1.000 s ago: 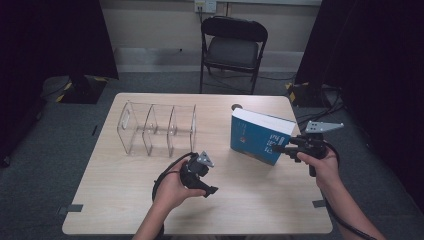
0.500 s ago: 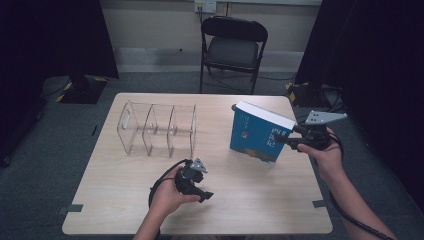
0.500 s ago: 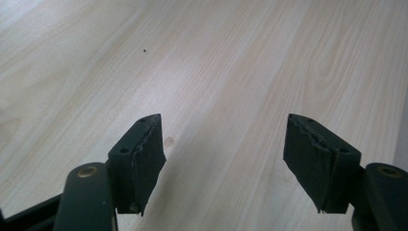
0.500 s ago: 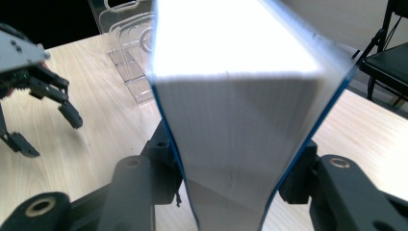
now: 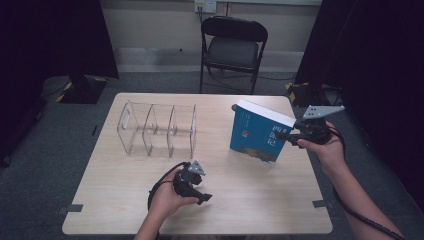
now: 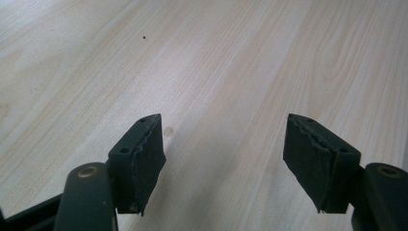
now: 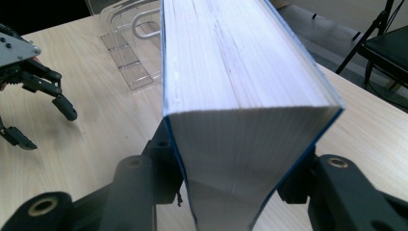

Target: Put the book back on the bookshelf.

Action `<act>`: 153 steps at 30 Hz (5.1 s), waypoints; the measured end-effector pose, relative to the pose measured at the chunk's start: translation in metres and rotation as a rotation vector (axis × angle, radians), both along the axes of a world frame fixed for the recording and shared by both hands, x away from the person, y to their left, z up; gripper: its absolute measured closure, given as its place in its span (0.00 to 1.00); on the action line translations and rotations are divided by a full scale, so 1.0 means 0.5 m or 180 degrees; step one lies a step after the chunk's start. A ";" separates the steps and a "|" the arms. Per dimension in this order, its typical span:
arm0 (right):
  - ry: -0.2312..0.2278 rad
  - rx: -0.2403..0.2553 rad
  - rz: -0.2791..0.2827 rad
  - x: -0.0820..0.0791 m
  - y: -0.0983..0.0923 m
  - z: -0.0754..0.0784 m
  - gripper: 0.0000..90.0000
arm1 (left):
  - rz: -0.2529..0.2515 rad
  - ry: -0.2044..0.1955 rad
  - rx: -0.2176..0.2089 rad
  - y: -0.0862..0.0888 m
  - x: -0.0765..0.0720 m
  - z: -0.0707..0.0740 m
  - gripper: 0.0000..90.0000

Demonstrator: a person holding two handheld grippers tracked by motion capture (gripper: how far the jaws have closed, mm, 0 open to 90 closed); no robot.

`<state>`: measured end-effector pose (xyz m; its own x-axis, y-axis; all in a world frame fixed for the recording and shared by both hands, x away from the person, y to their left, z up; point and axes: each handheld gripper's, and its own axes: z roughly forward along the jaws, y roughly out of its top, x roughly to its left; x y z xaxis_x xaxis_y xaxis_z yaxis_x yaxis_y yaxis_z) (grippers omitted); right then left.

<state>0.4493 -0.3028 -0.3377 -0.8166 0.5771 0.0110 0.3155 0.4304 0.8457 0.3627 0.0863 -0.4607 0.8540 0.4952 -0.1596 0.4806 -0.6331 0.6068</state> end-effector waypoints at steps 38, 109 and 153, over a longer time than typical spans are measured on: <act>0.0290 -0.0552 0.0010 0.035 0.054 0.037 0.56 | -0.0028 0.0013 0.0021 -0.002 -0.003 -0.008 0.34; 0.0535 -0.0873 -0.0007 -0.011 0.099 0.069 0.68 | -0.0011 0.0046 0.0016 0.001 0.002 -0.011 0.35; 0.0199 -0.0883 0.0924 -0.151 0.180 0.057 0.65 | 0.0099 -0.0079 -0.0062 0.013 0.003 0.021 0.34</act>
<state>0.3740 -0.2126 -0.3095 -0.9487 0.3108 -0.0578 0.1946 0.7182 0.6680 0.3641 0.0930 -0.4501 0.8420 0.5186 -0.1484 0.4845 -0.6062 0.6307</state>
